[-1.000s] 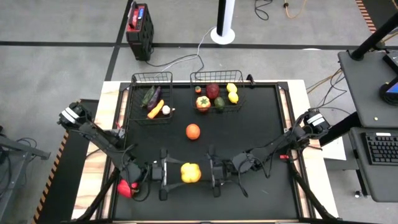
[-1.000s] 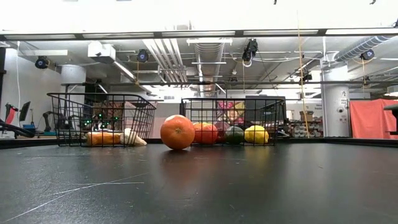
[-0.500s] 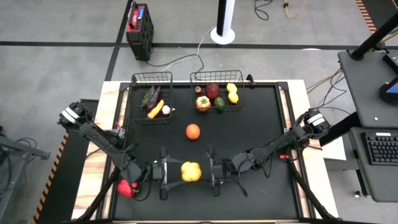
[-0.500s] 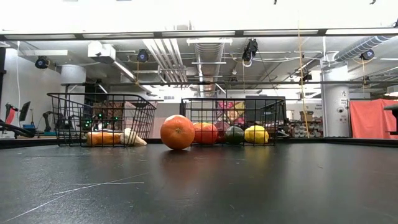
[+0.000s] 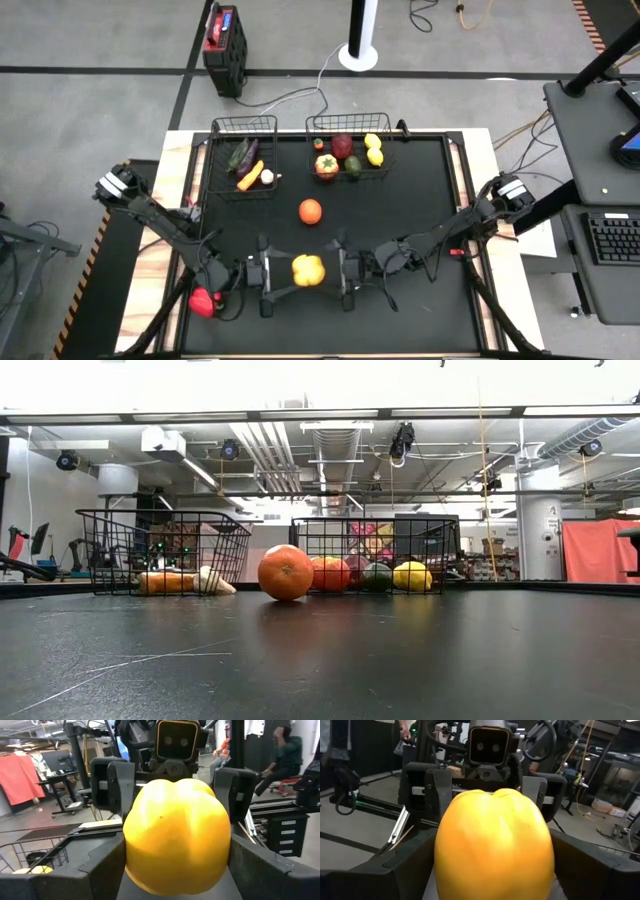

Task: Sort produce into baskets
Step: Put the yellow bell pepper into the left black wire basket

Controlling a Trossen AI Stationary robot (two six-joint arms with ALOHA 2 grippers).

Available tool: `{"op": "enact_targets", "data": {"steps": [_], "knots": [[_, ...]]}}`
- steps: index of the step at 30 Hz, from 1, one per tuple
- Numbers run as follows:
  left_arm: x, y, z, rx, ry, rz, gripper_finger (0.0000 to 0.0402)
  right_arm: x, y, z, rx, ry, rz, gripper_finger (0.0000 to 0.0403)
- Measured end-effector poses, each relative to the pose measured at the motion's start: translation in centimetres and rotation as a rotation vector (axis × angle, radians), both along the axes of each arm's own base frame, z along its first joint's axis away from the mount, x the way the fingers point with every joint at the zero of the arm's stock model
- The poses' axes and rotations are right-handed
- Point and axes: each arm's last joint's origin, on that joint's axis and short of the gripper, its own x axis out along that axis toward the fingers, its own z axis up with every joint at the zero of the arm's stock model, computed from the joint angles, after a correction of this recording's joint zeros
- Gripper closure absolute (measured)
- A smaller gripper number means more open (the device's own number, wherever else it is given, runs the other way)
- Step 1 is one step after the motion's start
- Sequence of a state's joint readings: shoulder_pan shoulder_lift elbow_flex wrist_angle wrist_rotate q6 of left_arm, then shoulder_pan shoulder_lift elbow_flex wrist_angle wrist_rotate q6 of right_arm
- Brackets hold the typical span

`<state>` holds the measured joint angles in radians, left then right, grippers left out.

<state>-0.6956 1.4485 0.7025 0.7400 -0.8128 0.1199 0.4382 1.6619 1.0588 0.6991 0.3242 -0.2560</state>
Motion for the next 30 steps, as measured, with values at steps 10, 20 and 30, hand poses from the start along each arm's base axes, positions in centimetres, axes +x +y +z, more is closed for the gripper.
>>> {"op": "enact_targets", "data": {"steps": [10, 20, 30], "knots": [[-0.3, 0.7, 0.6, -0.003, -0.01, 0.151, 0.0114, -1.5, -0.7, 2.5, 0.008, 0.012, -0.034, 0.0058], [-2.0, 5.0, 4.5, -0.099, -0.081, 0.598, 0.0114, -3.7, -2.3, 4.8, 0.116, 0.087, -0.228, 0.0058], [-3.8, 11.8, 8.3, -0.009, -0.068, 0.855, 0.0114, -4.2, -2.6, 5.0, 0.129, 0.114, -0.233, 0.0058]]}}
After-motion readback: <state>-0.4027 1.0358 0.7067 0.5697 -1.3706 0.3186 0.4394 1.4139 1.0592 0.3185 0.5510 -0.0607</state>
